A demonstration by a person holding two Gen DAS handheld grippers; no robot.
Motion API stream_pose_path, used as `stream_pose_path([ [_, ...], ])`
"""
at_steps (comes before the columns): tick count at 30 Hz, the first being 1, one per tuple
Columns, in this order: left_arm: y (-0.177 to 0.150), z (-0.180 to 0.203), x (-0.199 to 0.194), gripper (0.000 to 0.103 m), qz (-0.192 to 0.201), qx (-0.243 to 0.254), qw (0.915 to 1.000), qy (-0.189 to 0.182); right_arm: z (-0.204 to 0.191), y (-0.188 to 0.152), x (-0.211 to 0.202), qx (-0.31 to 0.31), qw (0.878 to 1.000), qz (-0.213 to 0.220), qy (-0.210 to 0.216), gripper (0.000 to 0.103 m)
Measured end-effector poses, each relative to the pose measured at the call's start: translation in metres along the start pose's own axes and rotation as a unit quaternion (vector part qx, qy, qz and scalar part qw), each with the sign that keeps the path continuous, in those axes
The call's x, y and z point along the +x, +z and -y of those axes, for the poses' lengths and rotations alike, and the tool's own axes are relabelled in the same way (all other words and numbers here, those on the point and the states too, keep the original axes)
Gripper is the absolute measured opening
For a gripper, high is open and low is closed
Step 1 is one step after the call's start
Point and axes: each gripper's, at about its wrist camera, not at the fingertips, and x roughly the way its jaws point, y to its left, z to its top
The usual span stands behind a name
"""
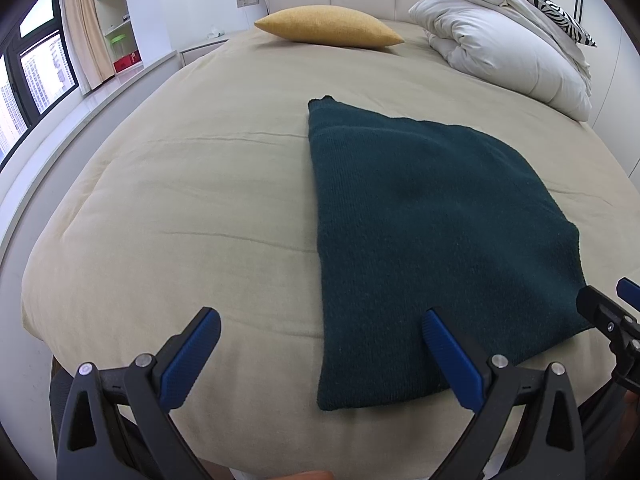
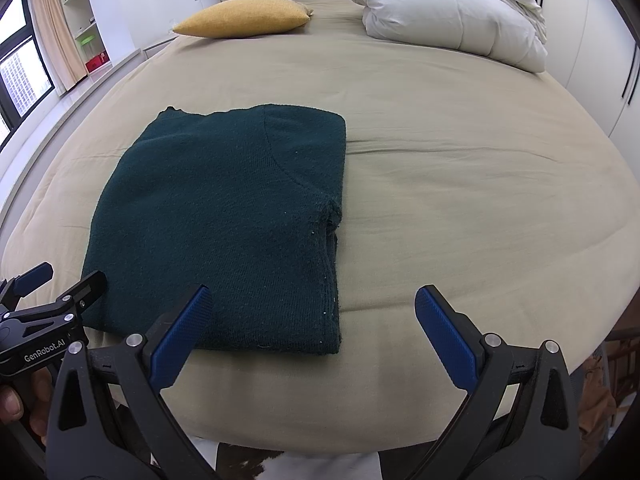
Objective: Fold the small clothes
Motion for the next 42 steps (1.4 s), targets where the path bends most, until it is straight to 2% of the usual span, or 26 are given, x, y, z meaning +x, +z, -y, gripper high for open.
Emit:
stream_pose_path([
  [42, 0.0005, -0.0004, 0.0020, 0.103, -0.006, -0.001, 1.0000, -0.003, -0.0041, 0.0000, 0.0003, 0.002, 1.000, 0.001, -0.001, 0.103],
])
